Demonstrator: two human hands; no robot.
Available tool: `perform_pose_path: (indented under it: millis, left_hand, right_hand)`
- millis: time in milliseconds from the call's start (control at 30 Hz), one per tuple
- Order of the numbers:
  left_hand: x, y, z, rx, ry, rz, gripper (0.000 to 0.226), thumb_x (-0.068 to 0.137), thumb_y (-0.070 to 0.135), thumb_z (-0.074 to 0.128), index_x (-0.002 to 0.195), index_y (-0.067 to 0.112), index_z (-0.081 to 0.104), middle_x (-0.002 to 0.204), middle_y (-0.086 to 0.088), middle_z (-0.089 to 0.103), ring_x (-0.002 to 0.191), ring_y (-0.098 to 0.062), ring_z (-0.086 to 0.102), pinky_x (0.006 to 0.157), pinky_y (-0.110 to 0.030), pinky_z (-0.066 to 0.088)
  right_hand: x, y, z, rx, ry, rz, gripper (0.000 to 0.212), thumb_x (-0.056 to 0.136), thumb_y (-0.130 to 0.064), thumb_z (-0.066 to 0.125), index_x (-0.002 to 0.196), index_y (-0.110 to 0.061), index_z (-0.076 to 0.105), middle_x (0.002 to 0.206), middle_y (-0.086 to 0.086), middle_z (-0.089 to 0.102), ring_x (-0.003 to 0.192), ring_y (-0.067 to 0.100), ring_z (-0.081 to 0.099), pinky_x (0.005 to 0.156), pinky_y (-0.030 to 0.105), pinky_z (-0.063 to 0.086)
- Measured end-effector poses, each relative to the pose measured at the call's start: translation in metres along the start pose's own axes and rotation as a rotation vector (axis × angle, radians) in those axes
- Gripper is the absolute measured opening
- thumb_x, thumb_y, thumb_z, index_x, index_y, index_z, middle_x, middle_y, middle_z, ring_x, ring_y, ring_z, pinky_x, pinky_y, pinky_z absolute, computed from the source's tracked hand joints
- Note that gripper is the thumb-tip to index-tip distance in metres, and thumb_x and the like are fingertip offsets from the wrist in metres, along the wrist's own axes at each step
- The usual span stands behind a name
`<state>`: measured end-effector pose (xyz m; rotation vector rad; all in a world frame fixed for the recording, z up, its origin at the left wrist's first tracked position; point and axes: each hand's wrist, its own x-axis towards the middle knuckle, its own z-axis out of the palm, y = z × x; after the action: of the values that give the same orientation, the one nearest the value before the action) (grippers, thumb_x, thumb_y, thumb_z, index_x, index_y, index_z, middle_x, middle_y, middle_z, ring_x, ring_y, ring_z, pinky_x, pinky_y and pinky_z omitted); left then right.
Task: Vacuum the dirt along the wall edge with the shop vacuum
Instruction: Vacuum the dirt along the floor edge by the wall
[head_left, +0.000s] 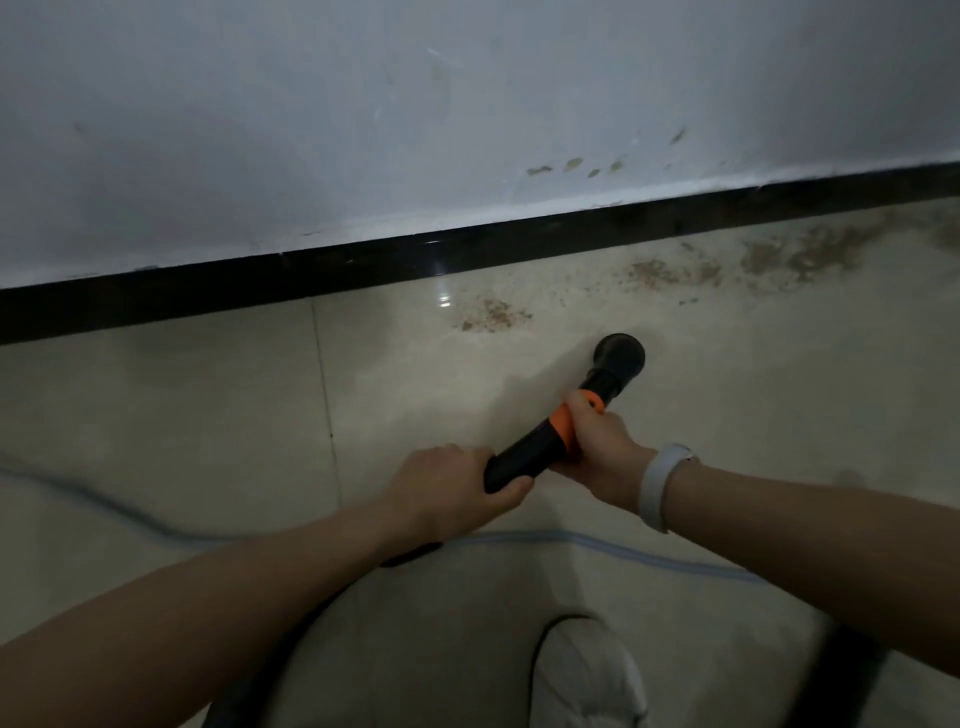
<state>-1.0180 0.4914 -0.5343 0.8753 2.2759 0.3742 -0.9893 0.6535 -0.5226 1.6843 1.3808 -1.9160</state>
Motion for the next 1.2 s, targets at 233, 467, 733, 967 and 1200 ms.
perform_pose_path:
  millis: [233,467,733,967,1200]
  left_hand:
    - [-0.005,-0.017,-0.007,0.039,0.048,-0.069,0.037,0.087,0.063,0.039,0.083,0.027,0.044,0.065,0.007,0.049,0.063,-0.016,0.053,0.058,-0.027,0.036]
    - [-0.059,-0.068,-0.026,0.080,0.173,-0.348,0.039,0.086,0.062,0.041,0.084,0.024,0.050,0.062,0.005,0.048,0.067,-0.022,0.057,0.057,-0.029,0.034]
    - [-0.097,-0.076,-0.017,0.023,0.186,-0.455,0.036,0.087,0.060,0.043,0.079,0.025,0.049,0.058,0.005,0.051,0.058,-0.019,0.052,0.050,-0.029,0.033]
    - [-0.013,-0.033,-0.034,0.104,0.094,-0.236,0.042,0.086,0.065,0.036,0.086,0.025,0.047,0.072,0.003,0.054,0.066,-0.018,0.054,0.062,-0.028,0.041]
    - [0.036,0.009,-0.023,0.073,0.090,-0.149,0.052,0.086,0.067,0.037,0.096,0.018,0.053,0.090,-0.006,0.065,0.081,-0.026,0.062,0.070,-0.031,0.045]
  right_hand:
    - [0.003,0.000,0.017,0.042,-0.094,0.013,0.021,0.094,-0.030,0.051,0.096,-0.010,0.045,0.092,0.010,0.052,0.078,0.023,0.057,0.057,0.035,0.051]
    - [-0.015,0.004,0.105,-0.072,-0.304,0.045,0.023,0.093,-0.034,0.054,0.085,-0.014,0.045,0.094,0.008,0.052,0.087,0.024,0.057,0.066,0.037,0.054]
    - [-0.026,0.024,0.127,-0.178,-0.448,0.071,0.024,0.093,-0.032,0.054,0.101,-0.011,0.045,0.095,0.007,0.053,0.097,0.027,0.059,0.073,0.036,0.054]
    - [0.010,-0.019,0.062,-0.030,-0.213,-0.026,0.023,0.093,-0.031,0.055,0.084,-0.012,0.044,0.088,0.010,0.052,0.078,0.025,0.057,0.062,0.040,0.052]
    - [0.039,-0.044,0.016,-0.014,-0.054,-0.093,0.022,0.091,-0.031,0.053,0.090,-0.011,0.044,0.083,0.007,0.049,0.073,0.020,0.053,0.053,0.032,0.045]
